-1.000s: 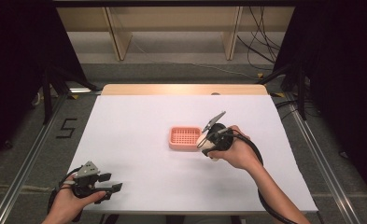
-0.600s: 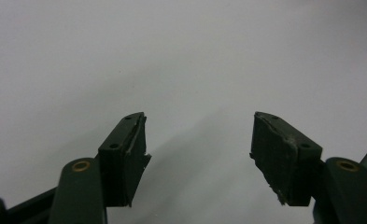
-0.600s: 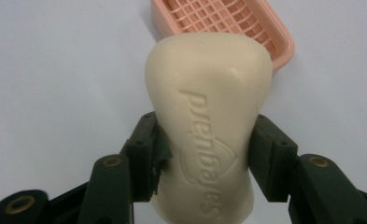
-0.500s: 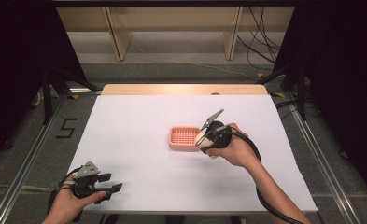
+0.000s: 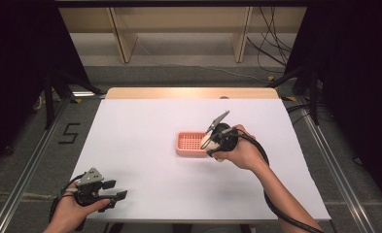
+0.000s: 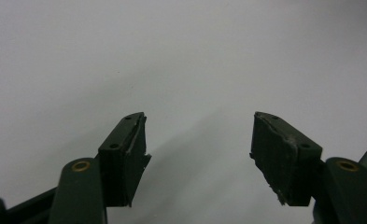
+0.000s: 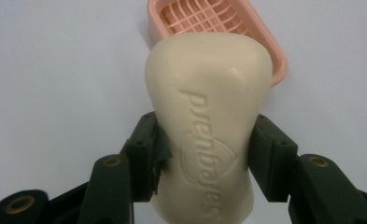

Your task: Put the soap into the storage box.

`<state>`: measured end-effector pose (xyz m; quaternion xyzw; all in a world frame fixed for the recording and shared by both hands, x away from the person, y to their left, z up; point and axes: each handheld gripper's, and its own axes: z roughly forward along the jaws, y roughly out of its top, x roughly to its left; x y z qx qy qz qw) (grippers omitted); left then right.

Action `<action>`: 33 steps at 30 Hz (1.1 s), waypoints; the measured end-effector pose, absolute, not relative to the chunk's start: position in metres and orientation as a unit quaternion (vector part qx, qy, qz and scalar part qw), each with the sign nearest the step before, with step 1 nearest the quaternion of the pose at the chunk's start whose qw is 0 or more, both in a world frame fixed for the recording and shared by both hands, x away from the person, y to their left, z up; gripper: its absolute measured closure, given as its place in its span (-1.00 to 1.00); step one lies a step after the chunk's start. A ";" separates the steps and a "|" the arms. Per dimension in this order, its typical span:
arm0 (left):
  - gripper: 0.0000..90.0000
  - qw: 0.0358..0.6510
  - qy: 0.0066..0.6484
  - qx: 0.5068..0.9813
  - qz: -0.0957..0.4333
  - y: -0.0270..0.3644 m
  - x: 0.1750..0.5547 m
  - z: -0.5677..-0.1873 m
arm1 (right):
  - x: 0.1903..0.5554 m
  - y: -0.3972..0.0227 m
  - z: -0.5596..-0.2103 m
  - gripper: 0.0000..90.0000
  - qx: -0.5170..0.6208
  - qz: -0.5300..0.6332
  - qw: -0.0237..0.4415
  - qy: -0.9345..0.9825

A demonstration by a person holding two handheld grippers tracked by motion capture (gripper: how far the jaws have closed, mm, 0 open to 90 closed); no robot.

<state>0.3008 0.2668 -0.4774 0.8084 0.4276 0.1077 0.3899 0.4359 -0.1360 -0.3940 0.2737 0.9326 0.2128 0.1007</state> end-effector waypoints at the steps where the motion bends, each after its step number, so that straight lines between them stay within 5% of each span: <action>1: -0.22 0.391 0.428 0.808 0.107 0.267 0.301 -0.477 | 0.437 -0.136 -0.394 0.12 0.269 0.214 0.101 0.933; 33: -0.22 0.396 0.429 0.806 0.104 0.266 0.301 -0.477 | 0.447 -0.126 -0.389 0.12 0.263 0.218 0.106 0.934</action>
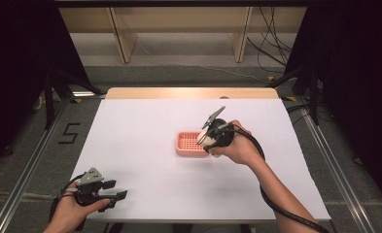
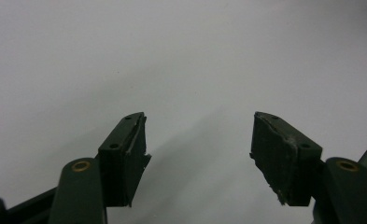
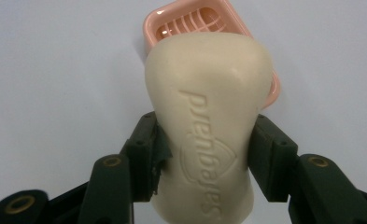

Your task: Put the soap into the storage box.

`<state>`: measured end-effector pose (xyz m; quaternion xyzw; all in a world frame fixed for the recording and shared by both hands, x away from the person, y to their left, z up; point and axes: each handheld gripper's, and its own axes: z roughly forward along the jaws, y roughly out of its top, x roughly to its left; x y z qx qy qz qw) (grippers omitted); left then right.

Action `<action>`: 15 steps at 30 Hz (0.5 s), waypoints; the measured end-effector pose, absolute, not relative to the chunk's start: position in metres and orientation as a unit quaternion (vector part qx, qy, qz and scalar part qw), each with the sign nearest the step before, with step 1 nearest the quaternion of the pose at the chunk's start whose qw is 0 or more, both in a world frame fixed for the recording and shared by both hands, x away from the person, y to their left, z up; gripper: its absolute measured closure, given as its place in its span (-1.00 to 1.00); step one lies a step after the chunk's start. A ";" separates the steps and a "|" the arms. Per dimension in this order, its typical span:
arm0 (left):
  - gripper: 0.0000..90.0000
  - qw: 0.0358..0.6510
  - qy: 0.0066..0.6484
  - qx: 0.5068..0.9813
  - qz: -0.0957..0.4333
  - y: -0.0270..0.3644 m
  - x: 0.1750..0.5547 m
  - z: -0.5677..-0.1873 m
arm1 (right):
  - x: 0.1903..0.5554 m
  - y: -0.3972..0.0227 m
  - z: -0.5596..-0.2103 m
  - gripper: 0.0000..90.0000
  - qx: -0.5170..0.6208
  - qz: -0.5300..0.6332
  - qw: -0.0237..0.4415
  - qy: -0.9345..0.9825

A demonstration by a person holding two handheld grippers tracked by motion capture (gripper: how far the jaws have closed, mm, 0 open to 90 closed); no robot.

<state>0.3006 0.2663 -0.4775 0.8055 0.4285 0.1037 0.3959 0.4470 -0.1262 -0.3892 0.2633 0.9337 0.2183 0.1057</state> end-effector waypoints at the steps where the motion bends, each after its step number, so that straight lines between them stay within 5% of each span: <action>1: -0.22 0.396 0.428 0.806 0.104 0.266 0.301 -0.477 | 0.447 -0.126 -0.389 0.12 0.264 0.217 0.105 0.934; 15: -0.22 0.395 0.428 0.806 0.103 0.266 0.301 -0.477 | 0.451 -0.120 -0.387 0.12 0.259 0.218 0.106 0.935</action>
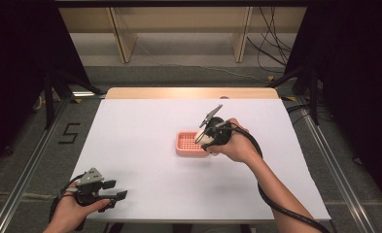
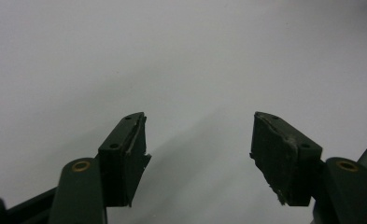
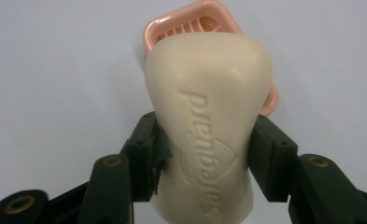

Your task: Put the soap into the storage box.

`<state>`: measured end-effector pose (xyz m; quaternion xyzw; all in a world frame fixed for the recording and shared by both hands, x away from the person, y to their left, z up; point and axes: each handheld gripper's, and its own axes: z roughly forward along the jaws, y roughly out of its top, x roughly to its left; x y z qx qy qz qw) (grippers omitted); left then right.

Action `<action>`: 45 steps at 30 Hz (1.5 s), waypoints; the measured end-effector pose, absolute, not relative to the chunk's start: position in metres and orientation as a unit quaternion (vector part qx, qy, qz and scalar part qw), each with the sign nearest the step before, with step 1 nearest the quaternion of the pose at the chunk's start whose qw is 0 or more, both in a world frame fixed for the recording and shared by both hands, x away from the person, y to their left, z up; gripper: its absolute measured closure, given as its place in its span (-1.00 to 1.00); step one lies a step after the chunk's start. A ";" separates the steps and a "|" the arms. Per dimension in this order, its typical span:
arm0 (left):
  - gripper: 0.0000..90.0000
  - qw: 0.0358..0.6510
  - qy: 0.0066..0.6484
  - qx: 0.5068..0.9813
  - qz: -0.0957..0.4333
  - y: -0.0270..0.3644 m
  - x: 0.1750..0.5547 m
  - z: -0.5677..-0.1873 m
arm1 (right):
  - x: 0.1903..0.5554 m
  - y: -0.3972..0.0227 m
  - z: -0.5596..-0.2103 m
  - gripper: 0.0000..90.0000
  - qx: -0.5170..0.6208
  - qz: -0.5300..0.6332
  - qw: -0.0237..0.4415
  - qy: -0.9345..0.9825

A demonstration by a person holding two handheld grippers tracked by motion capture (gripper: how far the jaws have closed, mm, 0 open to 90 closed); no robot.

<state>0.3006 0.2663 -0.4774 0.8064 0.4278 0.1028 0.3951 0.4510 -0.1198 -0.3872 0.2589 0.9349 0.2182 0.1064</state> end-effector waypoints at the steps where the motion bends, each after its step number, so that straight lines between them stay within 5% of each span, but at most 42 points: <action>1: -0.22 0.395 0.428 0.807 0.102 0.266 0.301 -0.477 | 0.452 -0.120 -0.387 0.12 0.257 0.218 0.106 0.936; 45: -0.22 0.391 0.425 0.810 0.102 0.267 0.301 -0.477 | 0.477 -0.105 -0.384 0.12 0.238 0.210 0.118 0.941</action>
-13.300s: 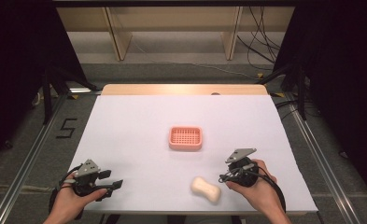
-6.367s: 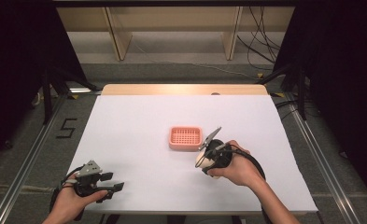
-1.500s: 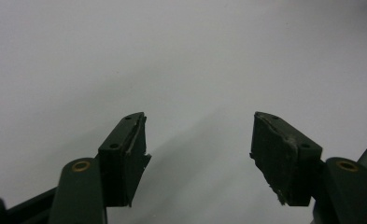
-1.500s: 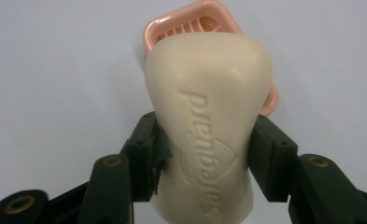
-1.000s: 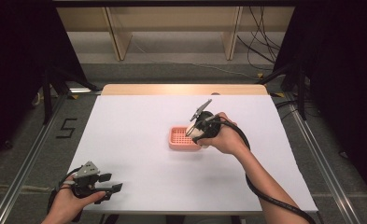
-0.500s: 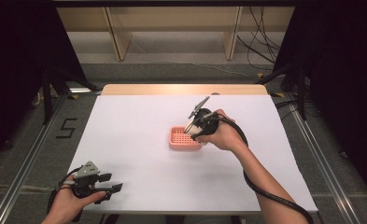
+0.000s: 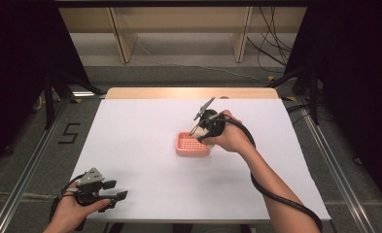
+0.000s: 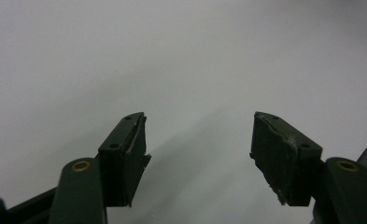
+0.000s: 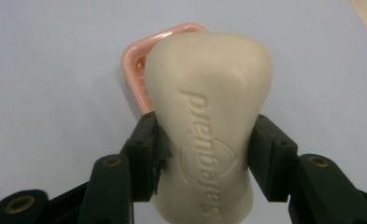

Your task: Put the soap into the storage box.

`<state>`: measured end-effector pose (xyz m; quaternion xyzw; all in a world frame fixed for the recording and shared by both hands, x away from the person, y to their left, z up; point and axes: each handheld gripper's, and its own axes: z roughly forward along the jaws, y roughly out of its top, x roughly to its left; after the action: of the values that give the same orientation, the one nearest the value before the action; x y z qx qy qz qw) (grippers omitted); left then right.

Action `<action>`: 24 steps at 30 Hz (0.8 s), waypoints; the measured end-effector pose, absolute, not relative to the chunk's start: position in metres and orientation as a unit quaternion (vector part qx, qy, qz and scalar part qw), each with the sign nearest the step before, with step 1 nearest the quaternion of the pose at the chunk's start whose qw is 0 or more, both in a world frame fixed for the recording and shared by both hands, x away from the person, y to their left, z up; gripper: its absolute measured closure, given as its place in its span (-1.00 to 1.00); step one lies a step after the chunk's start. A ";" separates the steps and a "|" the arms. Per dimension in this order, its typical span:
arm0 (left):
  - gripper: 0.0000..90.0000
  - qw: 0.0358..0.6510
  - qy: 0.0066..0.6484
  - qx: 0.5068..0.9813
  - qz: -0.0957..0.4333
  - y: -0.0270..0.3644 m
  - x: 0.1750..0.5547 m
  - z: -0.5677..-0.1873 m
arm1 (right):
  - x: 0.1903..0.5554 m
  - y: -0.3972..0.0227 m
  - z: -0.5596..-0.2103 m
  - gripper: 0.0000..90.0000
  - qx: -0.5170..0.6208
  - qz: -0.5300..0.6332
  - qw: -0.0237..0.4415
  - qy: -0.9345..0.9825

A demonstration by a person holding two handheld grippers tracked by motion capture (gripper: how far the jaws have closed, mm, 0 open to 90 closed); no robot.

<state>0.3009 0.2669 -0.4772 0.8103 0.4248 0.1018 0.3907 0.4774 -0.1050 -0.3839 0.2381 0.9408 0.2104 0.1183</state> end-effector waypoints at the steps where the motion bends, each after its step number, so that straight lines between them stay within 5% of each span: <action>1: -0.22 0.389 0.427 0.810 0.102 0.267 0.301 -0.477 | 0.478 -0.105 -0.384 0.12 0.238 0.210 0.118 0.941; 24: -0.22 0.394 0.428 0.807 0.101 0.266 0.301 -0.478 | 0.490 -0.099 -0.389 0.12 0.238 0.209 0.107 0.942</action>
<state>0.3013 0.2663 -0.4782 0.8072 0.4277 0.1006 0.3941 0.4897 -0.0988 -0.3893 0.2381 0.9424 0.2092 0.1071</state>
